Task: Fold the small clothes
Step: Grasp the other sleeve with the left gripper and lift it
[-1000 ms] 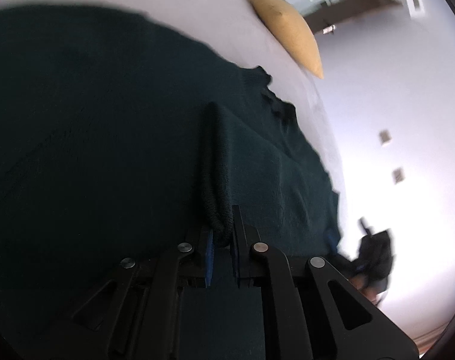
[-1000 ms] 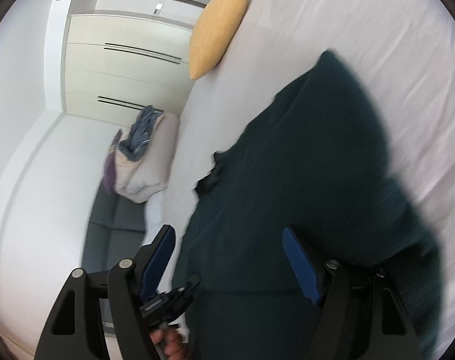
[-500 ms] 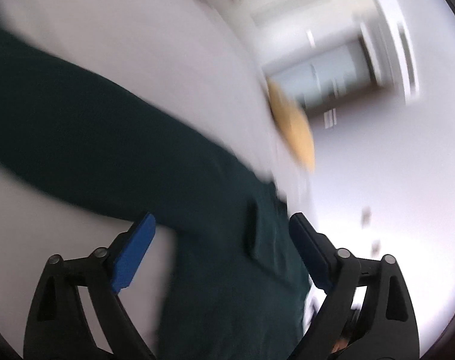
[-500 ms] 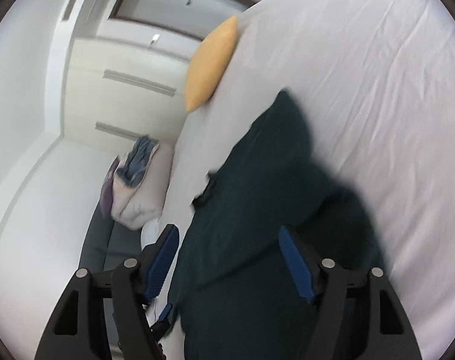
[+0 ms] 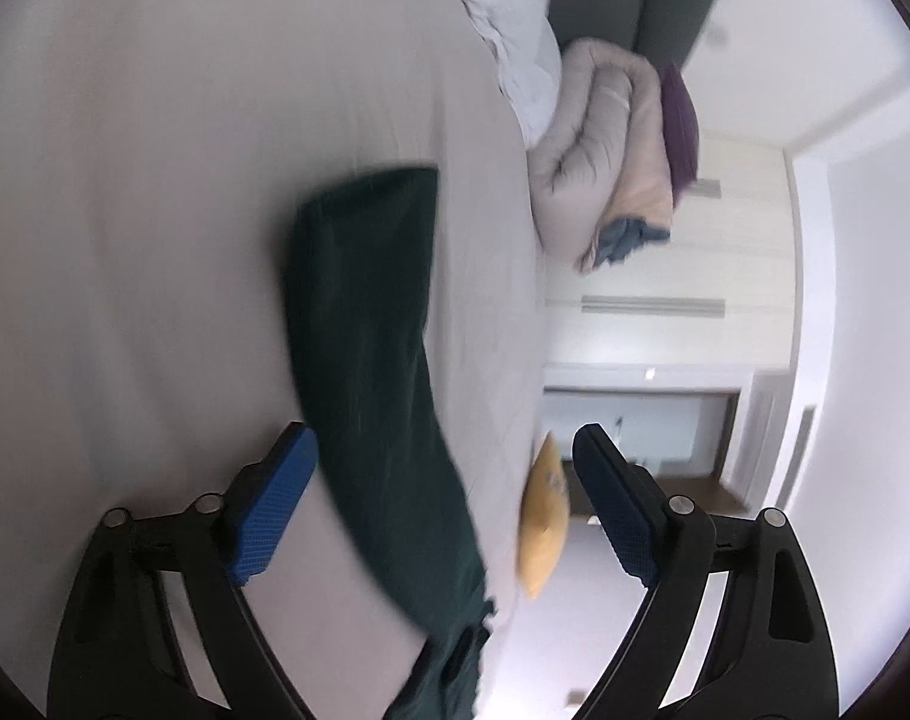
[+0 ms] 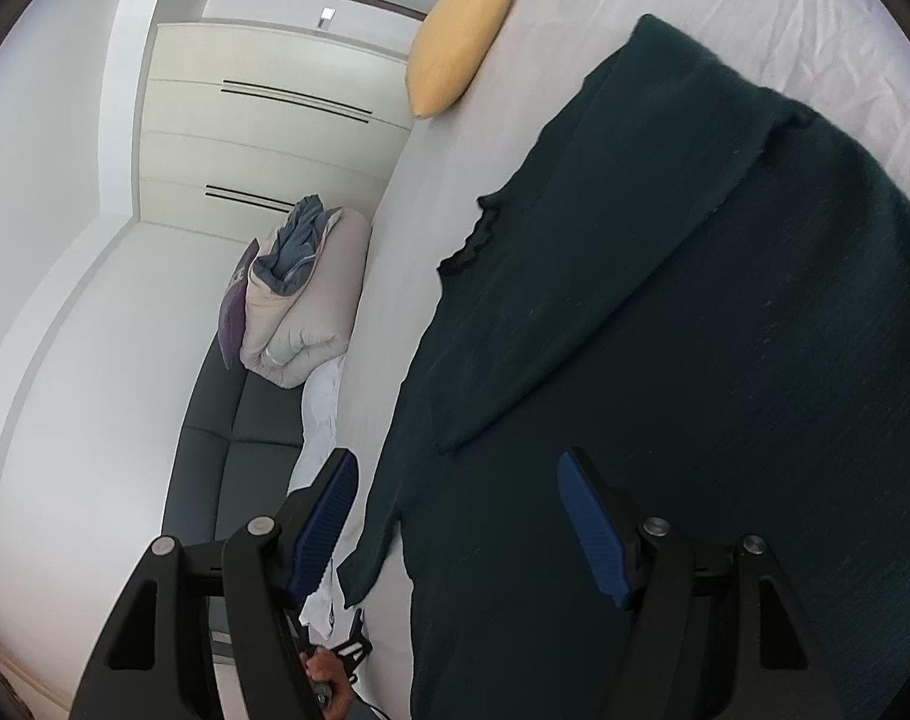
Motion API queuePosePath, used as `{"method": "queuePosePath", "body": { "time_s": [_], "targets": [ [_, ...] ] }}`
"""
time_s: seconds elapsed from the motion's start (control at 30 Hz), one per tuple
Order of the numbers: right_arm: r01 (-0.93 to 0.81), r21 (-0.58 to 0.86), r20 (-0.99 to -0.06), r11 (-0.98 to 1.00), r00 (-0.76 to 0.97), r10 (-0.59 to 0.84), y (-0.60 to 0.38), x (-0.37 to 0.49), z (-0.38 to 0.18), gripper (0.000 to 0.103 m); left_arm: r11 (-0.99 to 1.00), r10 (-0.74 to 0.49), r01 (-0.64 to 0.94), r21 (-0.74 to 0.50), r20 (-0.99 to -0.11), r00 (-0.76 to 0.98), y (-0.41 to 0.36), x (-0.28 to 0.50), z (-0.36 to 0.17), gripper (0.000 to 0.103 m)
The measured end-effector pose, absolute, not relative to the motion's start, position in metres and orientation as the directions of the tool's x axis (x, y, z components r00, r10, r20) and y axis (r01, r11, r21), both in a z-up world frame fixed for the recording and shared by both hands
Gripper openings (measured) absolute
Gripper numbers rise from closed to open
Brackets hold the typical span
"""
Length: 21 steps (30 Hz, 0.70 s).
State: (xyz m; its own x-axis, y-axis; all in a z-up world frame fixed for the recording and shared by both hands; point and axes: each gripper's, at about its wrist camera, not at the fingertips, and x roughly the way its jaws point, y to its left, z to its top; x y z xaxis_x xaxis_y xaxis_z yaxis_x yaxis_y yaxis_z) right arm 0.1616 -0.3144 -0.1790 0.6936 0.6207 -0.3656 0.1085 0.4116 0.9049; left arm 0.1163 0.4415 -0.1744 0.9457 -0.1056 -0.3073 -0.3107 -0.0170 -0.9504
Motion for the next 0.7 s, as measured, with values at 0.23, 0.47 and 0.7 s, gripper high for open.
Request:
{"method": "queuePosePath", "body": {
  "time_s": [0.23, 0.47, 0.7],
  "targets": [
    [0.109, 0.902, -0.371, 0.418, 0.692, 0.619, -0.31, 0.159, -0.176, 0.073, -0.075, -0.131, -0.368, -0.927, -0.356, 0.925, 0.497, 0.136, -0.204, 0.034],
    [0.108, 0.901, -0.374, 0.42, 0.684, 0.627, -0.303, 0.16, -0.178, 0.073, -0.127, -0.054, -0.434, -0.892, -0.43, 0.901, 0.485, 0.108, -0.205, 0.035],
    [0.094, 0.903, -0.363, 0.419, 0.687, 0.629, -0.3, 0.161, -0.175, 0.073, -0.031, -0.029, -0.546, -0.837, -0.545, 0.838, 0.489, 0.112, -0.182, 0.066]
  ]
}}
